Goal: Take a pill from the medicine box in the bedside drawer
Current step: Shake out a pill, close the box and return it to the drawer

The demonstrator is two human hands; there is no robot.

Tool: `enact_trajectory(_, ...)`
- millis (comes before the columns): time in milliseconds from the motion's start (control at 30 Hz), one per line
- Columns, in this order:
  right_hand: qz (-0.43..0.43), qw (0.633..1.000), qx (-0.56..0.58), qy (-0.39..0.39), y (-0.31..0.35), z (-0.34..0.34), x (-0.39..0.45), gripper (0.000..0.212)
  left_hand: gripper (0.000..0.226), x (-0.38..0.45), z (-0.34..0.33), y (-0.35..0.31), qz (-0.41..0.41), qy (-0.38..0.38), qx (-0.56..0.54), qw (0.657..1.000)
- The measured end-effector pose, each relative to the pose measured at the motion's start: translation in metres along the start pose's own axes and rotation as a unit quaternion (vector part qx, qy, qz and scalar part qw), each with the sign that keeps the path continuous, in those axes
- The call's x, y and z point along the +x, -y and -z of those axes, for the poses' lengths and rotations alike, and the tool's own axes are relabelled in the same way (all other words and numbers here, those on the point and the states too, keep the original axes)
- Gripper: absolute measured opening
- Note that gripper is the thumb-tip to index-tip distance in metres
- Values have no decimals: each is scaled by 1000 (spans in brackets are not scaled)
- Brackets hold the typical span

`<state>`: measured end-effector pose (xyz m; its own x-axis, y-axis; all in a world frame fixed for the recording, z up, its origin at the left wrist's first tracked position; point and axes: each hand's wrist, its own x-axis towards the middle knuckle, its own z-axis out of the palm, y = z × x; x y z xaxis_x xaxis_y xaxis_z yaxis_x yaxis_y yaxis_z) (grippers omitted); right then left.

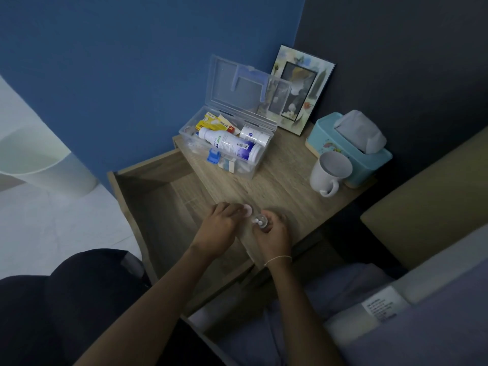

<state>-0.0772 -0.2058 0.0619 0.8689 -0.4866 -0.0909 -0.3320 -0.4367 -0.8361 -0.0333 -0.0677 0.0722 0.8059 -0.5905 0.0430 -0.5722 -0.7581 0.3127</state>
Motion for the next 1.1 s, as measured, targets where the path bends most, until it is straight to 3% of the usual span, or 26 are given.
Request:
enact_trajectory(100, -12, 999, 30, 7, -2, -3, 0, 35, 52, -1, -2, -1, -11, -1, -10, 1000)
enact_trajectory(200, -49, 995, 83, 9, 1, -3, -1, 49, 50, 1, -1, 1, -3, -6, -20, 1000)
enact_trajectory(400, 17, 975, 94, -203, 20, 22, 22, 35, 59, 17, -1, 23, 56, 31, -27, 998)
enact_trajectory(567, 31, 938, 56, -341, 36, 49, 59, 48, 58, 33, 1, 33, 86, 48, -65, 993)
enact_trajectory(767, -49, 931, 50, -358, 26, 56, 80, 64, 54, 38, 1, 36, 96, 53, -79, 991)
enact_trajectory(1000, -148, 926, 112, -329, 2, 71, 93, 31, 55, 34, -4, 44, 88, 65, -81, 991)
enact_trajectory(1100, -146, 931, 134, -308, -2, 73, 97, 30, 55, 35, -7, 45, 92, 68, -88, 990)
